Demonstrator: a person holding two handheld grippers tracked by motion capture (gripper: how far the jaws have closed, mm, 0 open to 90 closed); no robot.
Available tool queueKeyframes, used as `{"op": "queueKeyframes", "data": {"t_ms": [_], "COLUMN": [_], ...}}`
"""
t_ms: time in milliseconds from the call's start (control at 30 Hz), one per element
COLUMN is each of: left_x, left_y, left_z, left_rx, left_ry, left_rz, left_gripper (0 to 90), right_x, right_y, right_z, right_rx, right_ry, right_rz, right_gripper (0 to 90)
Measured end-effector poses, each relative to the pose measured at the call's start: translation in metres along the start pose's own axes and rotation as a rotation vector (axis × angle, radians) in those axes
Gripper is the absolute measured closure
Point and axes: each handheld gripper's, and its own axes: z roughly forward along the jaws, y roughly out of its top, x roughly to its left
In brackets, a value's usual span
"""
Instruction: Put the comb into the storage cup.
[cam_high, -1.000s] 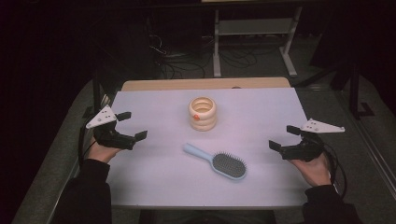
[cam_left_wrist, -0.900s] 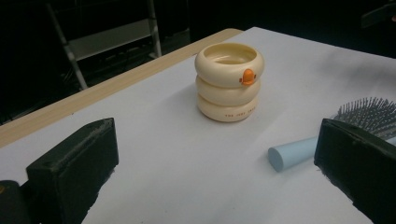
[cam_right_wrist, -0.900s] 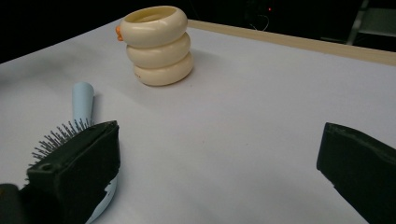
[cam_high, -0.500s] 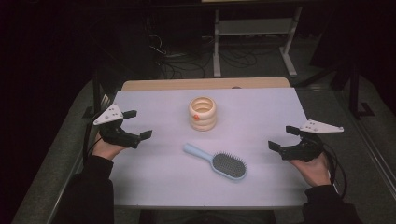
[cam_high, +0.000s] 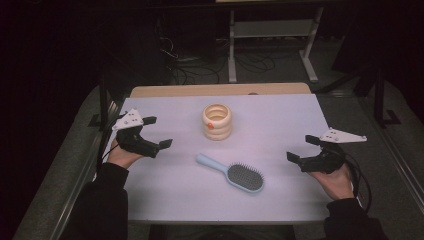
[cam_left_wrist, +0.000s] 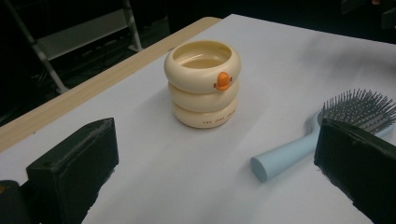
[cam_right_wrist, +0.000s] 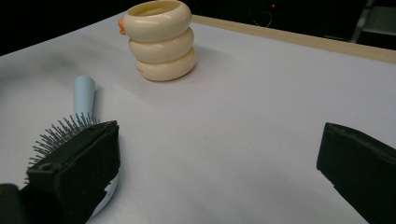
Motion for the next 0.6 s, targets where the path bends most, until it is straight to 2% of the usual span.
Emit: {"op": "queueKeyframes", "data": {"t_ms": [333, 600], "left_x": [-0.005, -0.013], "left_y": [0.008, 0.014], "left_z": [0.011, 0.027], "left_rx": [0.015, 0.039], "left_ry": [-0.026, -0.063], "left_rz": [0.020, 0.045], "left_gripper": [0.0, 0.0], "right_x": [0.001, 0.001], "right_y": [0.000, 0.000], "right_z": [0.001, 0.001], "right_rx": [0.006, 0.009], "right_ry": [-0.001, 0.002], "right_rz": [-0.005, -0.007], "right_gripper": [0.0, 0.0]}}
